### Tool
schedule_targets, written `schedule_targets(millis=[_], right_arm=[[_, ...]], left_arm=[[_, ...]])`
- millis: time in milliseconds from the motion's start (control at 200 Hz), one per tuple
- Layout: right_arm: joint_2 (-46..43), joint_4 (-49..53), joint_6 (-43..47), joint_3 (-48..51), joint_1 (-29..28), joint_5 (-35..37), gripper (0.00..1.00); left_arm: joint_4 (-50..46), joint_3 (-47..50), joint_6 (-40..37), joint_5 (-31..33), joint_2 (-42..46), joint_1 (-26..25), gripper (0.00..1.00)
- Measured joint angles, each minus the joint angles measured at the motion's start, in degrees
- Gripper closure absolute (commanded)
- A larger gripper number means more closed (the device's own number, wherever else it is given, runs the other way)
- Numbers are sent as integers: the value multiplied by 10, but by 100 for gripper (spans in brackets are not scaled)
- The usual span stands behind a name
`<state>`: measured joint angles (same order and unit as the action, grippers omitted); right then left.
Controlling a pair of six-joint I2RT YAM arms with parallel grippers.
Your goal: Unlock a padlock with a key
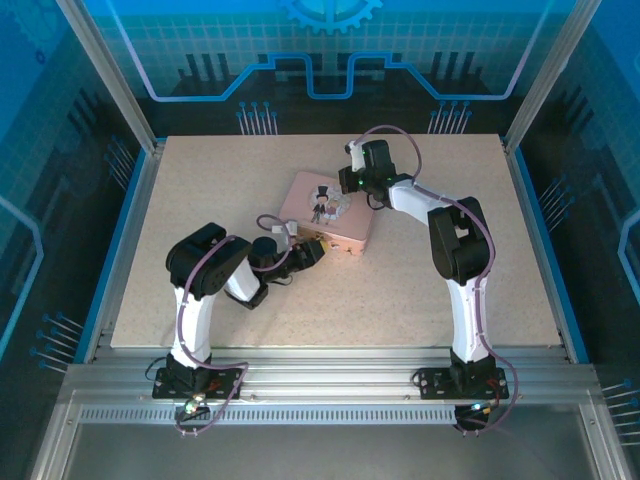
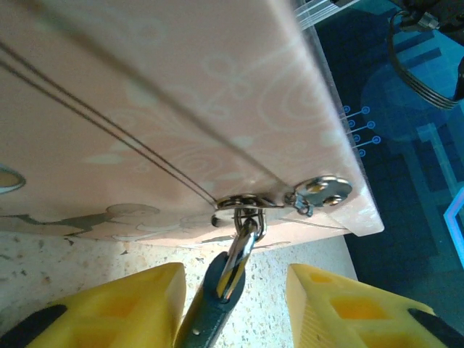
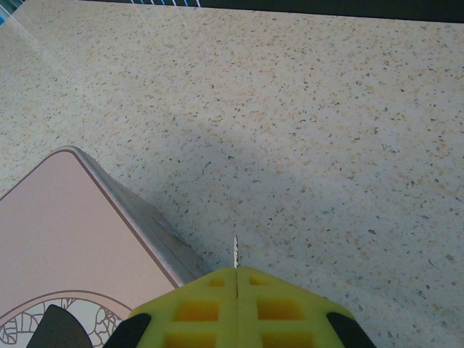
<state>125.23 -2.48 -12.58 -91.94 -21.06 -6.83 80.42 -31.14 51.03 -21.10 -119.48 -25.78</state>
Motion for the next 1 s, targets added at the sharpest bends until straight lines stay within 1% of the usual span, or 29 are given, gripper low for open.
schedule_targets(millis=[55, 135, 175, 255, 440, 565, 650, 725, 861, 996], right_arm=[[0, 0, 0, 0, 0, 0, 100], [0, 0, 0, 0, 0, 0, 100], [0, 1, 0, 0, 0, -1, 100], [0, 1, 0, 0, 0, -1, 100], [-2, 1, 0, 1, 0, 0, 100], [-7, 8, 0, 1, 0, 1, 100], [-15, 17, 0, 2, 1, 0, 100], [-26, 28, 0, 5, 5, -10, 100], [-63, 41, -7, 25, 10, -27, 100], [-120, 46, -16, 60, 18, -38, 100]], left_arm=[[0, 1, 1, -3, 0, 3, 61], [-4, 1, 1, -5, 0, 7, 67], [-5, 1, 2, -7, 0, 9, 69], [-6, 1, 3, -9, 0, 12, 78], [0, -3, 12, -24, 0, 13, 89], [0, -3, 16, -28, 1, 13, 91], [-4, -3, 21, -30, 4, 13, 94], [-12, -3, 31, -30, 9, 12, 94], [-29, -3, 41, -22, 19, 4, 94], [-58, -24, 52, -3, 22, -21, 95]])
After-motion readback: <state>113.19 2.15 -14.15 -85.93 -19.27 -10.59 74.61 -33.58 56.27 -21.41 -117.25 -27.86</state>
